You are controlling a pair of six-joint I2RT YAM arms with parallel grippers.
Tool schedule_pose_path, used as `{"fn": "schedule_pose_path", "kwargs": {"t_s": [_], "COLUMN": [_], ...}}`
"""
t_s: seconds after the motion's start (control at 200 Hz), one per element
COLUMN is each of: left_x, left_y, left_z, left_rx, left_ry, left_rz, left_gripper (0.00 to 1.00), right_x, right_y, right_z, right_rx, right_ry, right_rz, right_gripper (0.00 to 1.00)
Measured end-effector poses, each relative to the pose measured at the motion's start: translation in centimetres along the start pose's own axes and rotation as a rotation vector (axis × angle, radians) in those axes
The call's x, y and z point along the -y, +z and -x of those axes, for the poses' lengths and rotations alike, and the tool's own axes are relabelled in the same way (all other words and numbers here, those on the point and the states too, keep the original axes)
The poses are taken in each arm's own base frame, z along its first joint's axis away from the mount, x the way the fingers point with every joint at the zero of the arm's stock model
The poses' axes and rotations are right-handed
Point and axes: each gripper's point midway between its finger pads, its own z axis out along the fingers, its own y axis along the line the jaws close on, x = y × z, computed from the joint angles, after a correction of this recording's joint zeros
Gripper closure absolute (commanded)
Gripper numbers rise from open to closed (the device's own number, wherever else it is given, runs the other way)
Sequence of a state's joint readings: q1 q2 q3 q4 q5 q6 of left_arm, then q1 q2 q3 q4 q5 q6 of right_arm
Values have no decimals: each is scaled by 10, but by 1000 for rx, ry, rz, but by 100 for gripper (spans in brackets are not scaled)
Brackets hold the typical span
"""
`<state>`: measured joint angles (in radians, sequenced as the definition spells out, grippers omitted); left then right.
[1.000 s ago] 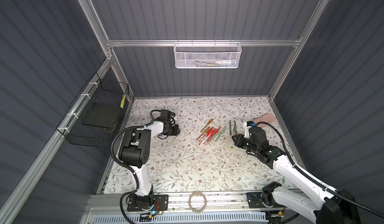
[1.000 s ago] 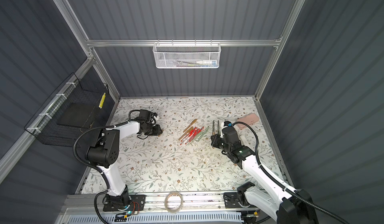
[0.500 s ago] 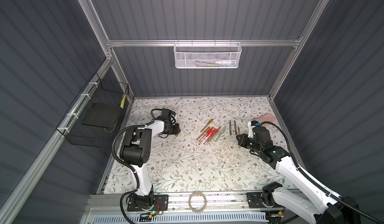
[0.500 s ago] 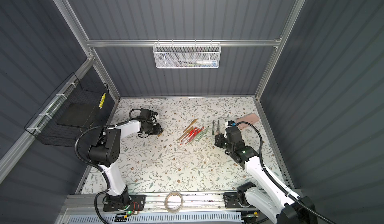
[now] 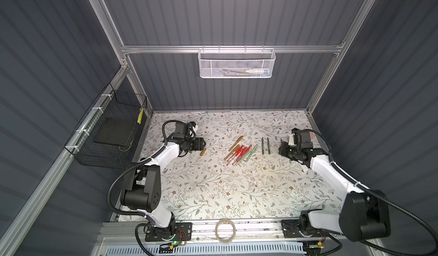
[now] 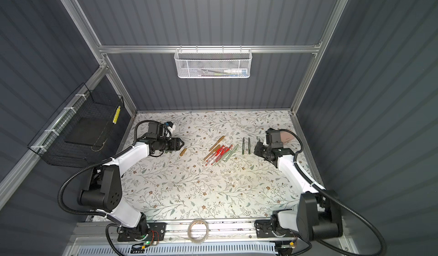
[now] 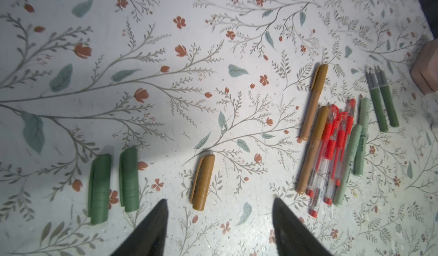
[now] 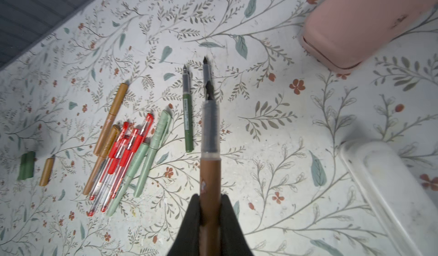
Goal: Remove pen caps from pens
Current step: Place the pen cap at the center of the table, then place the pen at the middle-right of the table.
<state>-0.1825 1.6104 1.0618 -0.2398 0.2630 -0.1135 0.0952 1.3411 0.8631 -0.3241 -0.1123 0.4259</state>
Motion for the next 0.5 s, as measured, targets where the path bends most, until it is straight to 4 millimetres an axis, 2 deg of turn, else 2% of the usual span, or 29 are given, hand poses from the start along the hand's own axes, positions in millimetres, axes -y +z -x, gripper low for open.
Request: {"fn": "schedule_pose_path", "kwargs": {"t_s": [0.115,0.24,0.39,0.5], "left_x": [-18,-35,-35,-33], "left_y": [-11,-19,-26,-30], "left_z": [7,12,17,20], "left_rx": [36,56,76,90], "left_ry": [-33,-62,-67,-66], "left_rz": [15,35,12,-2], "left_gripper": [8,3,0,0], "right_x": [11,19,26,28], "right_y": [23,52,83,96], "right_z": [8,15,13,11], "right_rx": [-45,-97,-168,-212], "right_ry": [-10,-24,-30,-30], "right_rz": [-34,-60,-80,-91], "right_gripper": [100,100,100,100]}}
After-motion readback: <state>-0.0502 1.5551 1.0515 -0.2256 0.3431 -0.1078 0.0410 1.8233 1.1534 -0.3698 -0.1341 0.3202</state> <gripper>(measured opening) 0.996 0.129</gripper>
